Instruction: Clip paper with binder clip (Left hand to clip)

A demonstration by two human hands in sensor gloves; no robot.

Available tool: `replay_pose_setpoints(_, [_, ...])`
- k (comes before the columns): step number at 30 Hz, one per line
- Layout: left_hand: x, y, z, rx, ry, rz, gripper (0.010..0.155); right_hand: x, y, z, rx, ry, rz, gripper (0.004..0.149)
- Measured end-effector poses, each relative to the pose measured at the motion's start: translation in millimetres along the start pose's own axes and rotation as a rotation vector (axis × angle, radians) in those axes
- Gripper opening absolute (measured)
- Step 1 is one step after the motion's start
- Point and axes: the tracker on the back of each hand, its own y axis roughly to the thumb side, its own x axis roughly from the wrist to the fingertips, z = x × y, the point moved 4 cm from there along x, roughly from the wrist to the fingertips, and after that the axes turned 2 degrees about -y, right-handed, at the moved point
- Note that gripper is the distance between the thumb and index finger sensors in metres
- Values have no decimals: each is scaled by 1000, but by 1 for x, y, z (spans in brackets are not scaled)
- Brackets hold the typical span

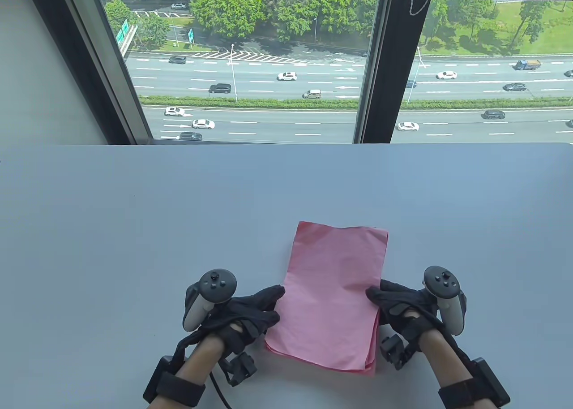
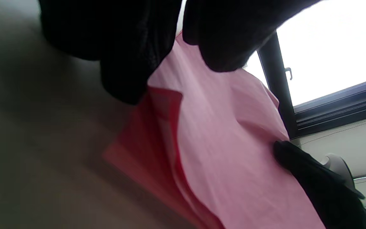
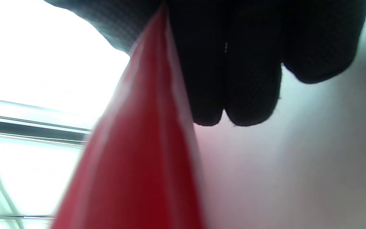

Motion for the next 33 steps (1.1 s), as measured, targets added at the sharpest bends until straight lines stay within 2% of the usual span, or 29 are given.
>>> replay_pose_setpoints(4, [-2, -1, -8, -21, 78, 7, 74, -2, 7, -1, 75, 3, 48, 48])
replay_pose_setpoints(14, [-5, 2, -16, -112, 163, 85, 91, -16, 42, -9, 92, 45, 285, 47])
replay_pose_setpoints(17, [-6, 2, -18, -129, 160, 87, 101, -21, 51, -13, 96, 89, 336, 47])
replay_pose_setpoints(22, [-5, 1, -16, -178, 134, 101, 105, -28, 60, -19, 103, 134, 382, 47])
replay_pose_setpoints(24, [-4, 3, -14, -217, 109, 136, 103, -30, 64, -21, 110, 145, 409, 47])
replay_pose_setpoints(27, [-4, 13, -10, -318, 76, 248, 89, -32, 67, -23, 114, 168, 435, 47])
replay_pose_setpoints(30, [-9, 26, -13, -352, 117, 337, 67, -35, 71, -23, 104, 161, 461, 47])
replay_pose_setpoints(33, [-19, 42, -18, -282, 172, 420, 57, -43, 80, -23, -27, 99, 522, 49])
